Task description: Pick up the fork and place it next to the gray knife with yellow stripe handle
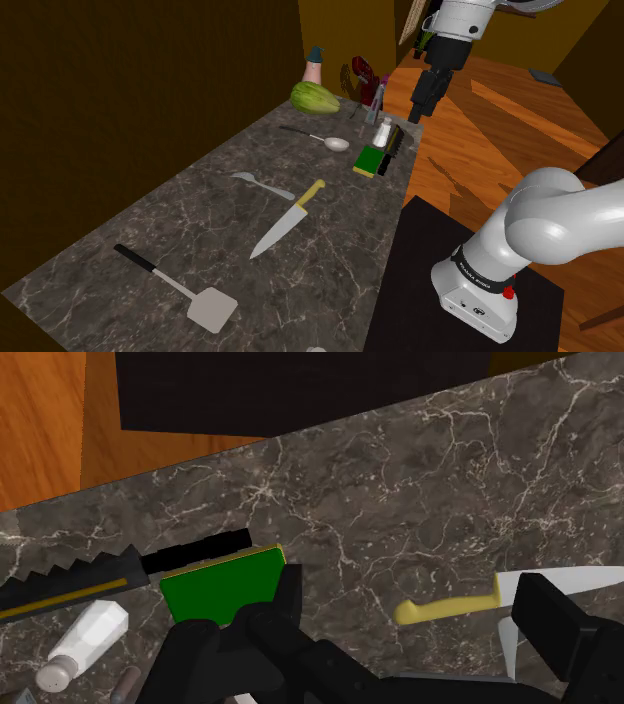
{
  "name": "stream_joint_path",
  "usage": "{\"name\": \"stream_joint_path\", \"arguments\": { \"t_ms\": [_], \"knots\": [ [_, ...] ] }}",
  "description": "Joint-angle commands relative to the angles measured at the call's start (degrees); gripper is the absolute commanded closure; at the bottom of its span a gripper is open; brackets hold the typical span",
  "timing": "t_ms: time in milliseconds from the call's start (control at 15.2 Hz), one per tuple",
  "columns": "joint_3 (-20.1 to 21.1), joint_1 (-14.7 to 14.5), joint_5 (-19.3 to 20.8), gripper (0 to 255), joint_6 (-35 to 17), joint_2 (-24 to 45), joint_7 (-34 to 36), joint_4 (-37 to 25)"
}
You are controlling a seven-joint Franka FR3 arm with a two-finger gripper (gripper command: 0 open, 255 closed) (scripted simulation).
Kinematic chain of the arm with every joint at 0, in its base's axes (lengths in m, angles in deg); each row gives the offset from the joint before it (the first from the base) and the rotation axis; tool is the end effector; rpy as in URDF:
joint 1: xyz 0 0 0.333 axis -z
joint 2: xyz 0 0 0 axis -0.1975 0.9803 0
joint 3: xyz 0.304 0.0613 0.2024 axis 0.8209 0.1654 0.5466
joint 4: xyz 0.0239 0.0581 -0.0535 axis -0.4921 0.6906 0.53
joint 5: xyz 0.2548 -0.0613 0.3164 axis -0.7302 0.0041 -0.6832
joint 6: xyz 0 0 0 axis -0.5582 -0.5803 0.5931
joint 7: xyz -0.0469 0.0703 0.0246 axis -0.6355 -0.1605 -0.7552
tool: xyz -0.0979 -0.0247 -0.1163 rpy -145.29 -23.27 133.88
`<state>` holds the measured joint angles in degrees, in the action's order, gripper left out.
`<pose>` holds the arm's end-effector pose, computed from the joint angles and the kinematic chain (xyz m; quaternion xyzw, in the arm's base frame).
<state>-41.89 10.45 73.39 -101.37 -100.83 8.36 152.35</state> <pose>0.2846 0.0040 0.5448 -0.9966 -0.0209 0.0424 0.0677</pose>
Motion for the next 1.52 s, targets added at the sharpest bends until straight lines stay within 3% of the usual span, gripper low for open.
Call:
{"name": "stream_joint_path", "arguments": {
  "t_ms": [0, 726, 1452],
  "knots": [
    [0.0, 0.0, 0.0, 0, 0.0, 0.0, 0.0, 0.0],
    [5.49, -4.73, -5.22, 0, -16.47, 19.85, 1.51, -3.28],
    [10.16, -8.47, -7.02, 0, -27.4, 42.5, 3.16, -15.18]
  ]
}}
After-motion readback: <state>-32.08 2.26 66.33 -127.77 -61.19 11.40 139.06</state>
